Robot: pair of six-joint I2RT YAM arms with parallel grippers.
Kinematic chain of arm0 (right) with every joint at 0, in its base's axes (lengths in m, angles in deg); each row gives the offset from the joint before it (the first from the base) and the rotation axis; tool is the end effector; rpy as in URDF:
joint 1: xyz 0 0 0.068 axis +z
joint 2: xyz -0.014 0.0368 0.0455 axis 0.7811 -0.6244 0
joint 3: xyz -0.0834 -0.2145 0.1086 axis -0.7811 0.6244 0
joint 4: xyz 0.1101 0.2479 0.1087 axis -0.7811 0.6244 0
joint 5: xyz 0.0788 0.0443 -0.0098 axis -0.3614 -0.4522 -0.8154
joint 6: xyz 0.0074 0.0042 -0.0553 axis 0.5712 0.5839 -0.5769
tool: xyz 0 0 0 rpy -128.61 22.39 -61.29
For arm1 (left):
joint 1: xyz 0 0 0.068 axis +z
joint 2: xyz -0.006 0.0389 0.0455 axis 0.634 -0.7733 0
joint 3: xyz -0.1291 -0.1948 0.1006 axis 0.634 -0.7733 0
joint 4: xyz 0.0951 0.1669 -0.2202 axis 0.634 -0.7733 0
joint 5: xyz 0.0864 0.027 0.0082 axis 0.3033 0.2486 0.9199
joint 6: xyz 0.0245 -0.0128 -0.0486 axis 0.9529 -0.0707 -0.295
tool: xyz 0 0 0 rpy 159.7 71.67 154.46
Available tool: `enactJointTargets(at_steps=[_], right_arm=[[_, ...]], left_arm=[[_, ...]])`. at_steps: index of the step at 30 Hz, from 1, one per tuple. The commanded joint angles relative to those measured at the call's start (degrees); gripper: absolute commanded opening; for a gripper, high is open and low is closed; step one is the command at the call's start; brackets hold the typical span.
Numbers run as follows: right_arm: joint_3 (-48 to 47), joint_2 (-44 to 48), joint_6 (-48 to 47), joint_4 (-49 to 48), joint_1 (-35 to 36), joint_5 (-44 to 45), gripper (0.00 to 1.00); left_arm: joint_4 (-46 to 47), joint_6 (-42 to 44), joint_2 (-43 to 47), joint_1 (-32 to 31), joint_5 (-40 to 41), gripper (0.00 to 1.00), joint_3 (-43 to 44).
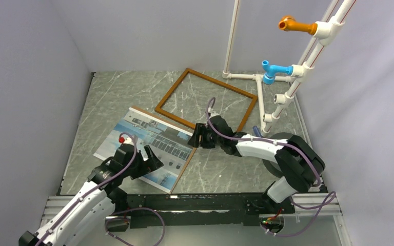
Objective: Take the photo out of the frame
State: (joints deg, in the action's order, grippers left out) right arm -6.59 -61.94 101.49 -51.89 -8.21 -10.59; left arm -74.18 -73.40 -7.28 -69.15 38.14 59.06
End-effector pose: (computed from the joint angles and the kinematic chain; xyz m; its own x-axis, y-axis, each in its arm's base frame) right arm 0.2444 0.2345 0.1339 -0.8368 0.1384 -0.5297 -0.2342 0.7840 0.5749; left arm 0.1500 -0.0884 0.1660 -0.8000 -0.4380 -0.4101 -0.1501 0.8078 -0.5701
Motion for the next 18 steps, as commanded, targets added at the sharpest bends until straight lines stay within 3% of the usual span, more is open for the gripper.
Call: enactJointTargets(at_steps=[1,10,14,18], right_arm=[[-0.57,-1.24,-0.15,-7.80,3.69,-2.83,0.62],[-2.60,-7.16,0.28,-10.65,4.31,-5.62,0.61],[-2.58,-8.53,0.20,-11.63,4.31,-5.88,0.61],[-2.26,-9.17,0.15,-11.86,4.31,-5.69,0.61]], left_arm=[[-10.42,-6.67,3.96,0.19,2.92,1.00,3.74],[-24.24,-19.78,7.47,0.18,8.46,0.99,6.01],[-22.39,-22.65,6.05,0.18,7.81,0.99,4.34],[-14.52,-24.19,5.32,0.18,5.08,0.99,0.47]])
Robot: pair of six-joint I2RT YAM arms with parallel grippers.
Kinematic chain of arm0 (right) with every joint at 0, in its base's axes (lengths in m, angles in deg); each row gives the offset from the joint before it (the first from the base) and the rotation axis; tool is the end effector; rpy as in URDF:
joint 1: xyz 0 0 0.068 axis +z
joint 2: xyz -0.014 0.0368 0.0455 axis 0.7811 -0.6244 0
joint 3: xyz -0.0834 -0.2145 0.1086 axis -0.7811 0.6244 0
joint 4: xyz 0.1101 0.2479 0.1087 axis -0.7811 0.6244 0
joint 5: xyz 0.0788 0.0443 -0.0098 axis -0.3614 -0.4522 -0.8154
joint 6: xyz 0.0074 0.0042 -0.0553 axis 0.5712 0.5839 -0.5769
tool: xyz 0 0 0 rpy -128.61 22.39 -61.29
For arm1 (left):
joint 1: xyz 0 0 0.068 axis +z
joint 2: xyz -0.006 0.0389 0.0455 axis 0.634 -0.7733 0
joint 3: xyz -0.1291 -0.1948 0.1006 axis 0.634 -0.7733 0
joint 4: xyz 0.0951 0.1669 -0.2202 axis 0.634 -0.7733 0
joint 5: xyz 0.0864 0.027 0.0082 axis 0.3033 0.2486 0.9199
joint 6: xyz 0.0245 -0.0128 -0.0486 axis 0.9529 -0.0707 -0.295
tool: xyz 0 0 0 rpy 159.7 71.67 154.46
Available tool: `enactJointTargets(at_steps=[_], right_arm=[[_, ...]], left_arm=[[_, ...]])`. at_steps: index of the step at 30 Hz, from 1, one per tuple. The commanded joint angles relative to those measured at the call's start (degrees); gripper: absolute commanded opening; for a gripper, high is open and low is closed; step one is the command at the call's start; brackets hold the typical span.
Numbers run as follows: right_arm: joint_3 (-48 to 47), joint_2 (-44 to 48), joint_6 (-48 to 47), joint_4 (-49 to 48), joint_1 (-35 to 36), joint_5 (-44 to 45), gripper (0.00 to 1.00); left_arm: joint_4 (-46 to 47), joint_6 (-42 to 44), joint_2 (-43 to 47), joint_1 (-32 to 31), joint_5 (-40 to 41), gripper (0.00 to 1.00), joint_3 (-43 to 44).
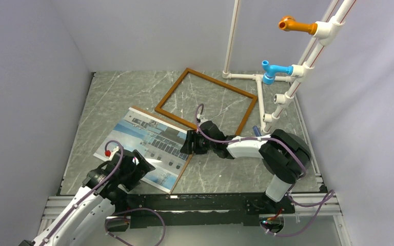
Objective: Take the photo out of the frame
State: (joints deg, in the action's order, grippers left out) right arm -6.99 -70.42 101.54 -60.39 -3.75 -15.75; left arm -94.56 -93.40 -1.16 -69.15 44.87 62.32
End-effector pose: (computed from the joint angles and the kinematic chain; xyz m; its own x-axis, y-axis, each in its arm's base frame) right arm 0.2311 0.2642 0.1013 -0.8679 0.0355 -0.4954 -0.3239 0.7157 0.6187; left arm 0.1229 -0.0676 0.1757 -0.6742 -0.7023 -0.2288 -0.5343 0.6776 -0.5054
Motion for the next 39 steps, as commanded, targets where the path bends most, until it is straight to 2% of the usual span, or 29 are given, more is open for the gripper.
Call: enactJointTargets(at_steps=[1,5,11,17,24,31,39], right_arm=[[-1.74,-0.90,0.19,-3.54,-0.17,-0.45,0.61],[-1.68,-2.04,0.50,-3.83,-0.15,-0.78,0.61],[-1.63,-2.92,0.68,-4.35,-0.14,-1.05,0.61],[-1.84,-3.88,0.92,-4.57,-0.17,-1.56,0.61],[-2.05,-4.96,0.90,-4.70,-0.14,-1.98,0.60],[-2.46,-5.91,1.12,-4.94,-0.13,-2.80,0.60],[-2.66,-0.77,0.25,-2.05,-0.14,-2.64,0.64]], left_arm=[[7.50,-4.74,-0.78,0.19,-2.17,0.99,-3.92],[11.30,-6.61,-0.50,0.18,-2.92,0.99,-6.92],[9.67,-6.98,-0.61,0.19,-1.10,0.99,-7.12],[15.03,-7.54,2.58,0.18,-1.80,0.98,-10.59],[14.76,-5.63,6.84,0.23,0.54,0.95,-8.28],[13.95,-4.70,7.03,0.20,1.09,0.95,-5.71],[16.66,-3.95,6.98,0.20,-0.13,0.92,-5.92]])
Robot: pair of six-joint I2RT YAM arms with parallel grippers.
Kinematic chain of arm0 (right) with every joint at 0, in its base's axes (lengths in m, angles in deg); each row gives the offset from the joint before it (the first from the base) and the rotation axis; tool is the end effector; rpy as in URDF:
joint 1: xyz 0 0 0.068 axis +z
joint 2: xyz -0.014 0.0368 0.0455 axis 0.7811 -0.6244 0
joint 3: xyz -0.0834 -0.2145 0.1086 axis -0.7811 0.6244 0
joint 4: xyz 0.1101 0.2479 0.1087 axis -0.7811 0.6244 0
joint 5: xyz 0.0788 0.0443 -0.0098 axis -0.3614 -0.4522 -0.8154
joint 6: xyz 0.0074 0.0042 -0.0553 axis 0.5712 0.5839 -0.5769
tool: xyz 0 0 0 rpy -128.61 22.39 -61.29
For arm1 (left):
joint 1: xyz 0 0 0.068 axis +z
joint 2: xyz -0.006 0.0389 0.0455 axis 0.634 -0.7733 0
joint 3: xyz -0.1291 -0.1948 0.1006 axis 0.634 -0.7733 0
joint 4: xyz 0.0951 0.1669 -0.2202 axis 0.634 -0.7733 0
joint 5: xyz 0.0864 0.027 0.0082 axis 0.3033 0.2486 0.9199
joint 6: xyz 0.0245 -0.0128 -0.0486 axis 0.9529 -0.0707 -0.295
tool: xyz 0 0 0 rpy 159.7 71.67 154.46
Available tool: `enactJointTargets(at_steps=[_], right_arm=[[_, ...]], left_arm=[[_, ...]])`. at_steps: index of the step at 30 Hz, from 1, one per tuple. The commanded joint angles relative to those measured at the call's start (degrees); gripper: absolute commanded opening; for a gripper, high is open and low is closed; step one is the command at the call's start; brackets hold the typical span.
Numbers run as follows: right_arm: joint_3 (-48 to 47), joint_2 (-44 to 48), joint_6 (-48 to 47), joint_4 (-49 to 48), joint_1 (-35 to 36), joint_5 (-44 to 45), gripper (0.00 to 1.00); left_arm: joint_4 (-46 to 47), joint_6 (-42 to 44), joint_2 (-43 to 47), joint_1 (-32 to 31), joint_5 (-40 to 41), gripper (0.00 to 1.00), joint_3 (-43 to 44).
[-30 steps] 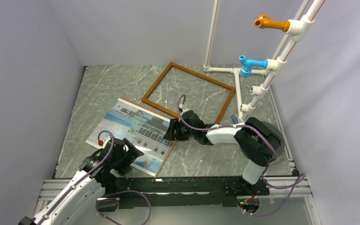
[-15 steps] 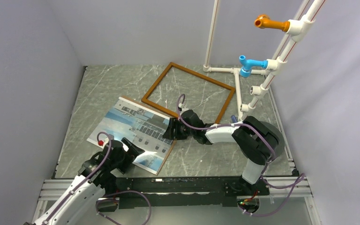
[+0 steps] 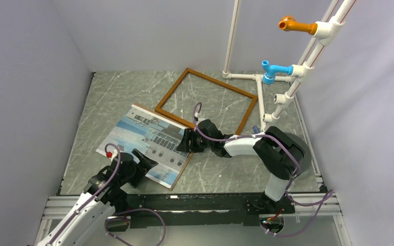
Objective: Take the photo out of the frame
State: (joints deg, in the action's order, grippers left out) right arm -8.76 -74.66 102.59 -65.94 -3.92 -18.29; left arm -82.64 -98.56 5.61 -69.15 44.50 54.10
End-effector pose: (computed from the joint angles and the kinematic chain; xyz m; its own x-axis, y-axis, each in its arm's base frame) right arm 0.2395 0.2742 0.0944 -0.8671 0.0485 -0.4957 -0.3412 0.6672 0.6621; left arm 0.1283 -0.0710 0.1546 -0.5962 -0.7764 -0.2045 -0.4973 0.5571 -0.6651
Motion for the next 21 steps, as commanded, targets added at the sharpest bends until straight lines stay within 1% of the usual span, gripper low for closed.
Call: enactJointTargets(at_steps=[1,3,7,9,12,15,18,19,21], right_arm=[[-0.92,4.49,-0.77,4.04,0.04,-0.06,0.65],[0.00,7.93,-0.08,4.28,0.02,0.17,0.68],[4.23,16.85,2.75,4.39,0.00,3.44,0.78],[6.54,21.07,5.10,5.09,-0.58,4.78,0.79],[11.69,25.06,9.53,2.72,-1.41,3.03,0.74],[16.38,25.17,13.98,-1.66,-1.60,-0.73,0.70],[21.49,23.30,19.25,-9.74,-1.14,-4.85,0.66],[23.04,22.56,20.76,-13.04,-0.75,-5.72,0.64],[25.17,21.29,22.96,-17.58,0.19,-6.25,0.62]], left_arm=[[4.95,1.36,0.46,0.18,0.39,0.91,2.15],[5.04,1.12,0.79,0.19,0.73,0.87,1.93],[5.92,1.26,1.50,0.18,0.66,0.77,1.61],[6.07,1.25,1.76,0.19,0.67,0.71,1.59],[5.87,1.30,2.19,0.18,1.13,0.69,2.36],[5.71,1.47,2.40,0.24,1.34,0.69,3.11],[5.41,1.77,2.25,0.25,1.46,0.69,4.04],[5.24,1.90,2.20,0.19,1.53,0.69,4.41],[4.87,2.15,2.11,0.19,1.86,0.69,4.90]])
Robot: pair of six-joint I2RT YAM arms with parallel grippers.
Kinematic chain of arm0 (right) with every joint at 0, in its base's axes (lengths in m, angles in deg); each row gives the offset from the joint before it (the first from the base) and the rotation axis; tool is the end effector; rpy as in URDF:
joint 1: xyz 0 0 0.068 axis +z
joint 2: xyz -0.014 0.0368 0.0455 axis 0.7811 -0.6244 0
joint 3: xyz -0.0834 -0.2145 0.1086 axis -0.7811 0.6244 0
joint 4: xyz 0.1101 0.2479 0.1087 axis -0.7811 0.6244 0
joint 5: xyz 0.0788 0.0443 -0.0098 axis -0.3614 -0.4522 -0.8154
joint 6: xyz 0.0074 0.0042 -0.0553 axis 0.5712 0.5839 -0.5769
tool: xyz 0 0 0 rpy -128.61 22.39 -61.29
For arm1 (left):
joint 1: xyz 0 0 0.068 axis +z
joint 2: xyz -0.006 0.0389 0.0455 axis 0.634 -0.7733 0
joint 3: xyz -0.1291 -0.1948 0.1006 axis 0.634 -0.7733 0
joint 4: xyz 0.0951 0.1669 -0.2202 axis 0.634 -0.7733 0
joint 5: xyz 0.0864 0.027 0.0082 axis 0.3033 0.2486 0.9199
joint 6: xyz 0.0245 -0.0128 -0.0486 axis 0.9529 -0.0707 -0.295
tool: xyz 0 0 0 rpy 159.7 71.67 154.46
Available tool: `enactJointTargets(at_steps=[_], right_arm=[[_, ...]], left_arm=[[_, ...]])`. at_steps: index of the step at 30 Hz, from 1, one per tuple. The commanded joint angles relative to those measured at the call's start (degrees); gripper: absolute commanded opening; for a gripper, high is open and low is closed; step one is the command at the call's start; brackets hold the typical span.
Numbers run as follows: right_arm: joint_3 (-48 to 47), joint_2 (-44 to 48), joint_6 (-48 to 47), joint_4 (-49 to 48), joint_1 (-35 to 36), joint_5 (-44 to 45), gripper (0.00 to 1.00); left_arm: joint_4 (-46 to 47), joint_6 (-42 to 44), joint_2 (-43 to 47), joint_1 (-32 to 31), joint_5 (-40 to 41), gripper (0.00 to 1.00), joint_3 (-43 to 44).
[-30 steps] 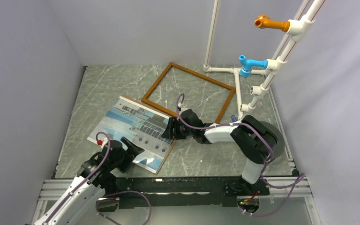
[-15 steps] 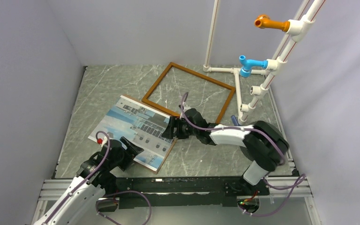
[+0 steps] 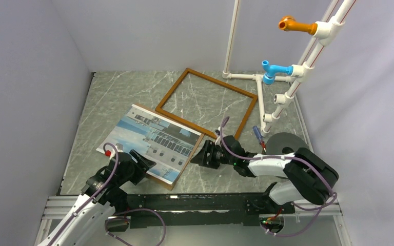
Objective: Take the photo out of the frame
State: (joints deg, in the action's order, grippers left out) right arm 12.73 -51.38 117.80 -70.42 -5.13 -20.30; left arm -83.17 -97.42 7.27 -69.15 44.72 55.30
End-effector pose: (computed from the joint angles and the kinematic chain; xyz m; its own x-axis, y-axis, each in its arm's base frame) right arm 0.1843 0.2075 0.1103 -0.9085 0.2438 -0.3393 -0.1554 0.5565 0.8162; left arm 0.1271 -0.0701 0.1651 -0.5958 -0.7707 -0.2260 -0.4622 0.5591 -0.6883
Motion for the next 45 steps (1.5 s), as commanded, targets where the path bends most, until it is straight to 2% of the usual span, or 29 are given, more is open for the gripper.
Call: enactJointTargets(at_steps=[1,5,11,15,17,29,37,45], right_arm=[[4.34,-2.36,8.45,-14.23,1.99,-4.03,0.62],[6.49,-4.03,11.28,-17.19,3.52,-2.42,0.56],[7.79,-11.73,17.79,-28.59,6.36,-2.37,0.41],[7.50,-17.23,20.82,-34.50,8.11,-2.41,0.26],[6.66,-19.80,21.69,-35.56,8.86,-2.68,0.22],[5.26,-35.08,29.09,-54.91,10.03,-4.16,0.22],[5.33,-35.50,29.47,-56.76,9.95,-3.53,0.28],[4.29,-39.62,33.65,-63.02,9.97,-3.04,0.28]], left_arm=[[5.38,1.15,0.38,0.18,1.84,0.69,3.79],[5.31,1.06,0.52,0.20,1.96,0.69,3.88],[5.77,1.00,0.54,0.23,1.94,0.69,3.39],[5.74,1.23,0.30,0.23,2.03,0.70,3.65],[5.53,1.31,0.27,0.18,2.11,0.70,3.70],[6.26,1.08,0.05,0.18,1.67,0.70,2.90],[5.34,1.17,0.66,0.19,2.12,0.70,3.08],[5.28,1.00,0.72,0.19,1.68,0.70,3.08]])
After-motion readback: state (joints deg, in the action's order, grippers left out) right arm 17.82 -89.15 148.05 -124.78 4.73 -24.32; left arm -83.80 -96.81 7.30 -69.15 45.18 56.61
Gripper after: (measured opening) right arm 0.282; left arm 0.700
